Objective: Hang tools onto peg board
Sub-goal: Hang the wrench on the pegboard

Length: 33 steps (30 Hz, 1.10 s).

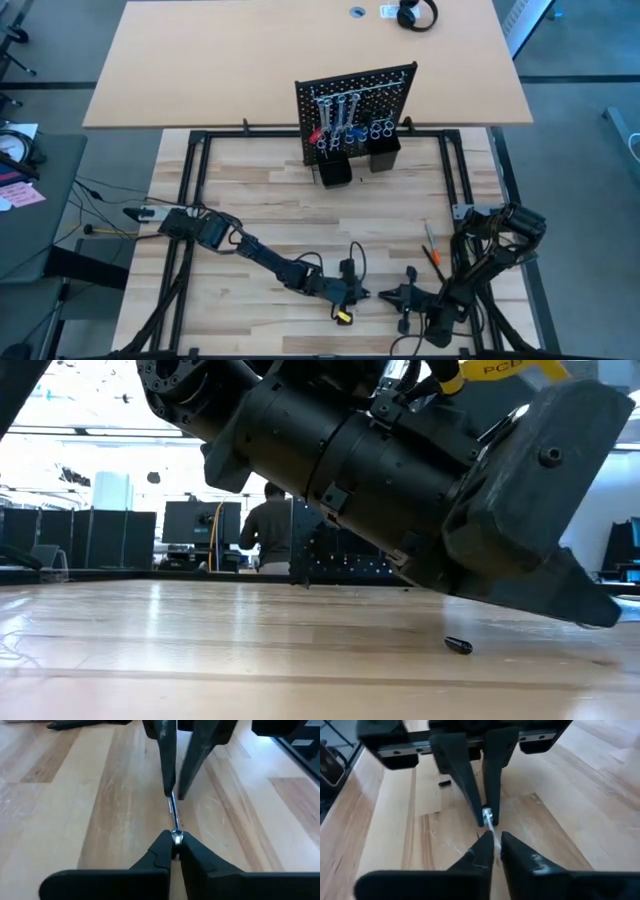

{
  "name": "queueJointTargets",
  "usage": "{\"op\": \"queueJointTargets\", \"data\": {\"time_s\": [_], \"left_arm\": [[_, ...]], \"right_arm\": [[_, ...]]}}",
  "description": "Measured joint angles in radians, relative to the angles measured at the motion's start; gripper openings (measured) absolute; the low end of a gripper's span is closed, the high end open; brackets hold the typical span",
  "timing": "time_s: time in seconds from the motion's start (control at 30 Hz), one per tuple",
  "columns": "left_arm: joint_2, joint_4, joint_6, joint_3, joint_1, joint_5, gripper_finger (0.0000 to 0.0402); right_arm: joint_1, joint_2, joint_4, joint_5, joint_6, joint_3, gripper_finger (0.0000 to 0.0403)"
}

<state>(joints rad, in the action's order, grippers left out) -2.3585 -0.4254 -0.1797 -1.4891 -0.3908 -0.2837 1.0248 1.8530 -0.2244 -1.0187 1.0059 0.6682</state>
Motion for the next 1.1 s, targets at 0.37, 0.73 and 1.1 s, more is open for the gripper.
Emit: {"op": "queueJointTargets", "data": {"time_s": [0.37,0.73,1.1], "left_arm": [[0.003,0.085,0.01,-0.002,-0.008,-0.006,0.0005],[0.061,0.255,0.07,-0.021,-0.03,-0.003,0.0003],[0.062,0.266,0.084,-0.033,-0.037,-0.009,0.0004]], "right_arm": [[-0.006,-0.004,0.05,0.092,-0.053,0.003,0.0183],[-0.037,-0.01,0.104,0.204,-0.184,0.047,0.0187],[-0.091,-0.003,0.092,0.298,-0.125,0.057,0.007]]}}
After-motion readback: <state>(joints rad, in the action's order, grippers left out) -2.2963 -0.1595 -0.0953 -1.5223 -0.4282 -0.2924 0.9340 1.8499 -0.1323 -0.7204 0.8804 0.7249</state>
